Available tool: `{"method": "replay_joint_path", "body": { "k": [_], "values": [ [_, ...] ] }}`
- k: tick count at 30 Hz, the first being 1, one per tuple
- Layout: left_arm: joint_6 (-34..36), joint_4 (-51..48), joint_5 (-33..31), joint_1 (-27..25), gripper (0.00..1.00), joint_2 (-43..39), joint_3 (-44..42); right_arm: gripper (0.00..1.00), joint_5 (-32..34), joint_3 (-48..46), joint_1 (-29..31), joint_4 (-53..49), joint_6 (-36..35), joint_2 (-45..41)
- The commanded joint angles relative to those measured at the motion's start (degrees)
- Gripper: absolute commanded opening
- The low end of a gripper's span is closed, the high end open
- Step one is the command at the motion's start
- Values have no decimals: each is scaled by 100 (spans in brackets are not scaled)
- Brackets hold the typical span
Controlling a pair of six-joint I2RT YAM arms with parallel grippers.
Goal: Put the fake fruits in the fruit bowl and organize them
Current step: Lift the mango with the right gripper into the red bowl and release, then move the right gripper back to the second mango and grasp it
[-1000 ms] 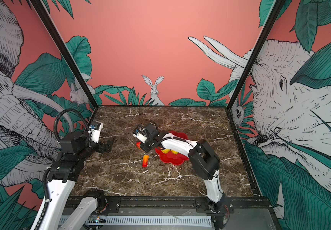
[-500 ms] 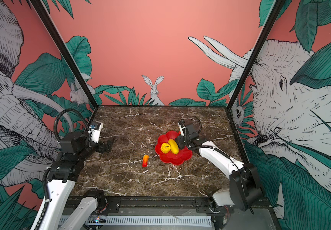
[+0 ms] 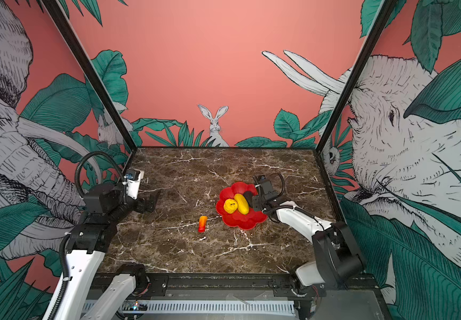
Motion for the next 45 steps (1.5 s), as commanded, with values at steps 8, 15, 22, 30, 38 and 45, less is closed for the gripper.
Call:
{"method": "replay_joint_path", "body": {
  "k": [8,15,22,30,38,45],
  "values": [
    [100,-45,60,22,100,13,-46,23,-197,-72,-6,529,389,184],
    [100,-46,60,25,100,22,-47,43,84,81,-7,263,99,5],
    [100,-38,56,24,100,20,-52,52,327,427,-8,-66,-358,-282],
    [101,-32,56,21,100,40,-50,100,-1017,455,295,503,-1390,-826],
    [100,-45,58,19,100,73,-29,99,-1610,1252,1732,118,-2482,-69],
    [100,-37,75,18,100,68,-25,99,-2069,1770,2365,96,-2296,728]
  ]
}}
